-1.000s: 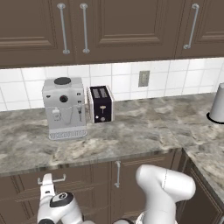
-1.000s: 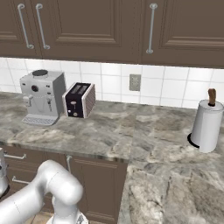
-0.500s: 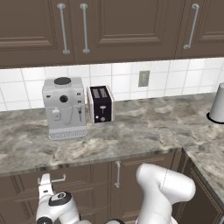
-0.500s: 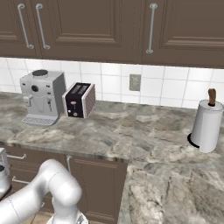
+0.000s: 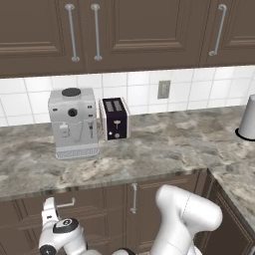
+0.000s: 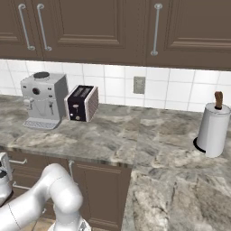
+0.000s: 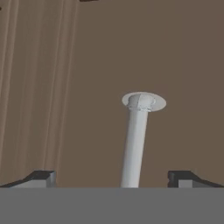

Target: Take the tongs from the drawer on the left and place them on the dining counter next to the tray containing the hot dog.

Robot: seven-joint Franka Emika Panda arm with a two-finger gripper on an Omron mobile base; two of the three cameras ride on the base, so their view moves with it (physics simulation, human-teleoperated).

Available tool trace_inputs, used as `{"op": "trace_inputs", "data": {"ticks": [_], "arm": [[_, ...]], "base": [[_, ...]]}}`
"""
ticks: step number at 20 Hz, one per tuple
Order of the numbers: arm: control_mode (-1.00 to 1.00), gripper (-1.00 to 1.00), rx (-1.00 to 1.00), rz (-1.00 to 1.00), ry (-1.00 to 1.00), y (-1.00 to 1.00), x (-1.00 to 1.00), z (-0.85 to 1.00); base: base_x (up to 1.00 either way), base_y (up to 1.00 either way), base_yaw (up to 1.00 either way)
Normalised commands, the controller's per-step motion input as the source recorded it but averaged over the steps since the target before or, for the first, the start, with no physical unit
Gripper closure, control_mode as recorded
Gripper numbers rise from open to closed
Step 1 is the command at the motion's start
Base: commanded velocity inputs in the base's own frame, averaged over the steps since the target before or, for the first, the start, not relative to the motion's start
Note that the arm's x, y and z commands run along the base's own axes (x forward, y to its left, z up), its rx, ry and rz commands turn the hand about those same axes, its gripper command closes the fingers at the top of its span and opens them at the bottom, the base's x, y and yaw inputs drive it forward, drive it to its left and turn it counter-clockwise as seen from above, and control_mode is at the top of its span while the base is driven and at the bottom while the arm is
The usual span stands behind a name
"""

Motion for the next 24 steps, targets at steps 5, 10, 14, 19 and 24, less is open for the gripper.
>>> {"op": "trace_inputs", "data": {"ticks": [5, 10, 14, 19, 24], "arm": [[-1.00, -1.00, -0.01, 0.00, 0.00, 0.12, 0.22, -0.21], [-1.00, -1.00, 0.00, 0.00, 0.00, 0.05, 0.26, -0.17], [-1.00, 1.00, 0.00, 0.00, 0.00, 0.01, 0.21, -0.10], [-1.00, 1.00, 0.00, 0.00, 0.00, 0.00, 0.00, 0.00], [-1.00, 1.00, 0.00, 0.00, 0.00, 0.00, 0.00, 0.00]], "base": [[0.00, 0.00, 0.00], [0.00, 0.00, 0.00], [0.00, 0.00, 0.00], [0.00, 0.00, 0.00], [0.00, 0.00, 0.00]]}}
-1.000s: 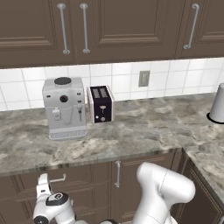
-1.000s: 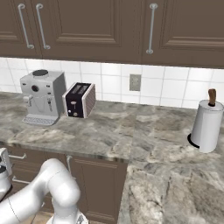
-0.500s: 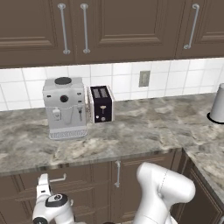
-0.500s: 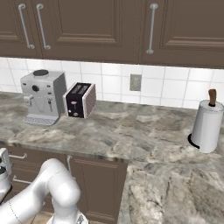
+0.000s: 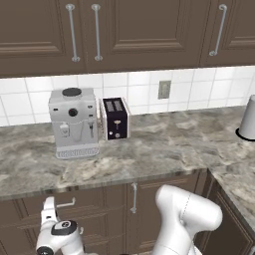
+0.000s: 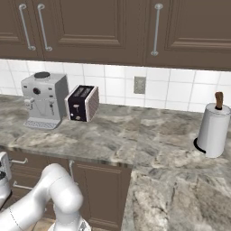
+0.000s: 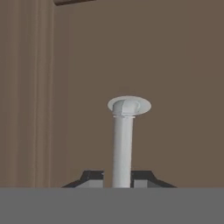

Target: Take the tongs from the drawer on the left and place them on the dining counter next to the tray containing the hot dog.

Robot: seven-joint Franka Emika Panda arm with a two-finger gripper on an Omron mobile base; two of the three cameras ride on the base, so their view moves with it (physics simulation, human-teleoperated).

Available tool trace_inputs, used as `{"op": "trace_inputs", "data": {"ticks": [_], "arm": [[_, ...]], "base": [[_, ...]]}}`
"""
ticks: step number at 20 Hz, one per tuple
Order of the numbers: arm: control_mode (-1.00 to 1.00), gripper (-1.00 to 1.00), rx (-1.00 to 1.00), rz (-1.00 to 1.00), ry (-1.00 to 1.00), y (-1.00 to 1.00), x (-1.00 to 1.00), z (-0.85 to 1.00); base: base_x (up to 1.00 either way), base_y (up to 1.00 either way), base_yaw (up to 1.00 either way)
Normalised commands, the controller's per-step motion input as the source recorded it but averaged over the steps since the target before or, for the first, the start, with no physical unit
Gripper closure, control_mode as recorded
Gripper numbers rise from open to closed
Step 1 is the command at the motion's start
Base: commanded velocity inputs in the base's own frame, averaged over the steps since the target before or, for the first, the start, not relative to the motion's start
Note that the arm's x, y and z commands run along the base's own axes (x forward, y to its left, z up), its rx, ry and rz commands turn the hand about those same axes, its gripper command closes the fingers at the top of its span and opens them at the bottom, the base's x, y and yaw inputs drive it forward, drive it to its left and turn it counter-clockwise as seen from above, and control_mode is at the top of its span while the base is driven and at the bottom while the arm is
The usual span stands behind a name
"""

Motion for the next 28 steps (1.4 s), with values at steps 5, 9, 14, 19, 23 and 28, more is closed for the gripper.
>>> {"op": "trace_inputs", "data": {"ticks": [5, 9, 14, 19, 23, 28], "arm": [[-1.00, 1.00, 0.00, 0.00, 0.00, 0.00, 0.00, 0.00], [-1.00, 1.00, 0.00, 0.00, 0.00, 0.00, 0.02, 0.00], [-1.00, 1.00, -0.09, 0.00, -0.06, -0.02, 0.23, -0.32], [-1.00, 1.00, -0.10, 0.00, -0.09, -0.04, 0.40, -0.45], [-1.00, 1.00, -0.04, 0.00, -0.04, -0.01, 0.17, -0.31], [-1.00, 1.00, 0.00, 0.00, 0.00, 0.00, 0.00, -0.01]], "base": [[0.00, 0.00, 0.00], [0.00, 0.00, 0.00], [0.00, 0.00, 0.00], [0.00, 0.00, 0.00], [0.00, 0.00, 0.00], [0.00, 0.00, 0.00]]}}
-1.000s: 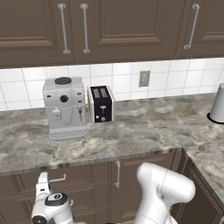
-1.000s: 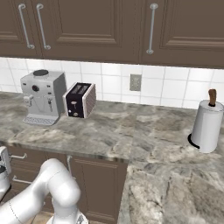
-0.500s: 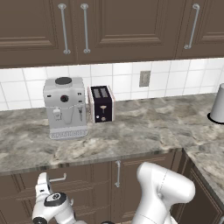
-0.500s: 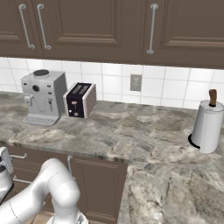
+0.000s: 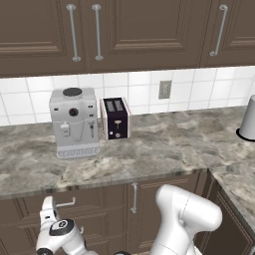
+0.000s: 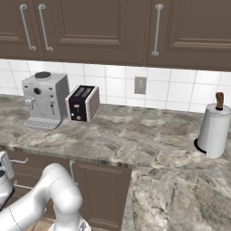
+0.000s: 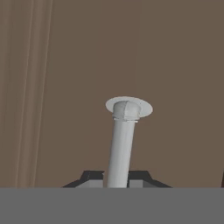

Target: Take the tongs from the drawer on the left and place them on the dining counter next to the tray containing the hot dog.

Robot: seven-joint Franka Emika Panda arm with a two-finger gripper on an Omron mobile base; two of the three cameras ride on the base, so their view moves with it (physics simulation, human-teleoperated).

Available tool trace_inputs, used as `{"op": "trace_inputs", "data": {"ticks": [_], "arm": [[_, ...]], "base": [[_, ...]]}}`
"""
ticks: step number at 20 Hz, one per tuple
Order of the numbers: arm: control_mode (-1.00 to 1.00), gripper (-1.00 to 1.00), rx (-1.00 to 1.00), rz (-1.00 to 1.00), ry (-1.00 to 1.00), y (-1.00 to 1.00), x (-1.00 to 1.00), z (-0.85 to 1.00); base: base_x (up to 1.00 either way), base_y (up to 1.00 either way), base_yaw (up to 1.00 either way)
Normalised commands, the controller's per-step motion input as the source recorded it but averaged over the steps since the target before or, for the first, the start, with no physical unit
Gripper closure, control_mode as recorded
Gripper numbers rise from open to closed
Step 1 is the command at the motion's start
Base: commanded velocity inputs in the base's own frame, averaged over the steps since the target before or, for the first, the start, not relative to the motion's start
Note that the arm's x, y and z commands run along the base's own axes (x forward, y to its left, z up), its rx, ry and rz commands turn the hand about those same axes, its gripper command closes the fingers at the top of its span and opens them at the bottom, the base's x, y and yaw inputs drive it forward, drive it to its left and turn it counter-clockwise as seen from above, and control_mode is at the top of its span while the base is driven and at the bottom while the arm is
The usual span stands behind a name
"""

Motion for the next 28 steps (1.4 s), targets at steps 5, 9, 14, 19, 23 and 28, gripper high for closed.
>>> {"op": "trace_inputs", "data": {"ticks": [5, 9, 14, 19, 23, 28], "arm": [[-1.00, 1.00, 0.00, 0.00, 0.00, 0.00, -0.08, 0.00], [-1.00, 1.00, 0.00, 0.00, 0.00, 0.03, -0.41, 0.00], [-1.00, 1.00, 0.00, 0.00, 0.00, 0.01, -0.43, 0.00], [-1.00, 1.00, 0.00, 0.00, 0.00, 0.00, -0.51, 0.00], [-1.00, 1.00, 0.00, 0.00, 0.00, 0.00, -0.54, 0.00], [-1.00, 1.00, 0.00, 0.00, 0.00, 0.00, -0.56, 0.00]], "base": [[0.00, 0.00, 0.00], [0.00, 0.00, 0.00], [0.00, 0.00, 0.00], [0.00, 0.00, 0.00], [0.00, 0.00, 0.00], [0.00, 0.00, 0.00]]}}
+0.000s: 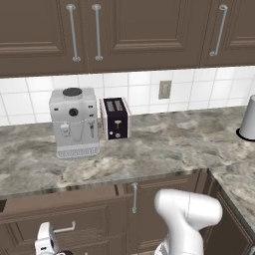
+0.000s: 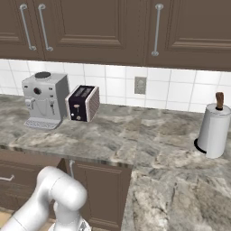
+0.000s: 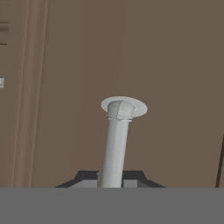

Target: Take the tongs from the drawer on the left and place them on the dining counter next to the tray containing the hot dog.

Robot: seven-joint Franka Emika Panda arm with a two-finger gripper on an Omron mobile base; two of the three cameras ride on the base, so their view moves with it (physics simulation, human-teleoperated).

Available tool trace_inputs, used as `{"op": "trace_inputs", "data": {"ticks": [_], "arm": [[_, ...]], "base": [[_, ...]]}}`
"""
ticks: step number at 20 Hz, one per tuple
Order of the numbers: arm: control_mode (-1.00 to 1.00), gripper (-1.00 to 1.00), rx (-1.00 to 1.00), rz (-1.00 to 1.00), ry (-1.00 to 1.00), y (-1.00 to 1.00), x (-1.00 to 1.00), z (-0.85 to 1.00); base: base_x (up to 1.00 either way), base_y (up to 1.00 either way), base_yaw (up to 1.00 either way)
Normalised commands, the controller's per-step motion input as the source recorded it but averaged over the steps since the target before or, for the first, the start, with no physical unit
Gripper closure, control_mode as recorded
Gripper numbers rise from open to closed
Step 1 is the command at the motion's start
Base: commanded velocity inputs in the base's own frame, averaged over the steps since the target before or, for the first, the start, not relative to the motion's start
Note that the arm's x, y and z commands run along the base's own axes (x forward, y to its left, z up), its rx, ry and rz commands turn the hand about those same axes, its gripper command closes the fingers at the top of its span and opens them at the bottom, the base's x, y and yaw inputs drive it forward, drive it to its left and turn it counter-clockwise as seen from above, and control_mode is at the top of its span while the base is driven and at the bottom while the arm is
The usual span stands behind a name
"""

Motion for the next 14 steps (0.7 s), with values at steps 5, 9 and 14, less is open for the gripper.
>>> {"op": "trace_inputs", "data": {"ticks": [5, 9, 14], "arm": [[-1.00, 1.00, 0.00, 0.00, 0.00, 0.00, -0.46, 0.00], [-1.00, 1.00, 0.00, 0.00, 0.02, 0.00, -0.31, 0.00], [-1.00, 1.00, 0.00, 0.00, 0.02, 0.00, -0.22, 0.00]], "base": [[0.00, 0.00, 0.00], [0.00, 0.00, 0.00], [0.00, 0.00, 0.00]]}}
